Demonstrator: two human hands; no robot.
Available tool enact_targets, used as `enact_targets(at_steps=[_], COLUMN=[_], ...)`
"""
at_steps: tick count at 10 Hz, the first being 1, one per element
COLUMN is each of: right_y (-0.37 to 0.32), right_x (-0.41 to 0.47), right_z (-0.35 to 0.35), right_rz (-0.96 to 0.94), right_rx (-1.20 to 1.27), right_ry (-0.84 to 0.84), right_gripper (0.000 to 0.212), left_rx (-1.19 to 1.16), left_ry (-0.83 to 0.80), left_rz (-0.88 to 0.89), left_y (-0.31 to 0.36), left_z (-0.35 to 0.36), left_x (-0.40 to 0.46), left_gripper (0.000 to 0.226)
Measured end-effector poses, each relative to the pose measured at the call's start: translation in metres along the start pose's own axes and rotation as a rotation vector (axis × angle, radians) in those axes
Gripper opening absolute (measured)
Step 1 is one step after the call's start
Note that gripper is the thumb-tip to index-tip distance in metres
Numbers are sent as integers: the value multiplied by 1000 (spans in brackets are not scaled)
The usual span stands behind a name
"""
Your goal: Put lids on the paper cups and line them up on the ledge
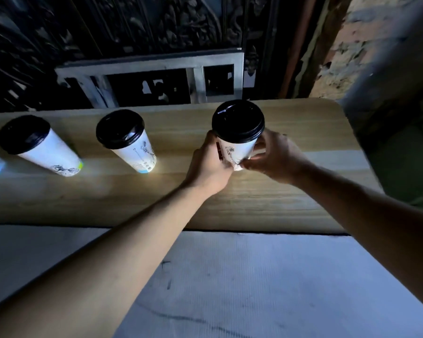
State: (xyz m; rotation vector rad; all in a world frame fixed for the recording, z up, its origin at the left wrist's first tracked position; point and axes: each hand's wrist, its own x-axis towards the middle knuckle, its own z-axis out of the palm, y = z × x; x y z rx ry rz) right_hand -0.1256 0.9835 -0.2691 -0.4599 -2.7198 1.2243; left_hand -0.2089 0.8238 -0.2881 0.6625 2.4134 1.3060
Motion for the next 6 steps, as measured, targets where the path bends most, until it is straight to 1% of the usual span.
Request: enact_targets(at_steps=[1, 2, 4, 5, 6], right_y=[7, 12, 17, 17, 18], right_x=[4, 1, -3, -3, -7], right_z=[3, 8, 23, 27, 27], right_rz=[4, 21, 23, 53, 136], right_rx=[-9, -13, -7, 10, -7], right_ry=[-10, -15, 44, 53, 50], right_gripper=[72, 71, 63, 57, 75], left_rx=[14, 53, 70, 85, 77], left_ry=[6, -24, -14, -8, 13], left_rz=[3, 44, 29, 16, -86], left_y=[-7, -12, -17, -15, -15], left_z=[3, 4, 10, 10, 6], left_x=[7, 11, 5, 3, -2], left_gripper=[71, 69, 64, 51, 68])
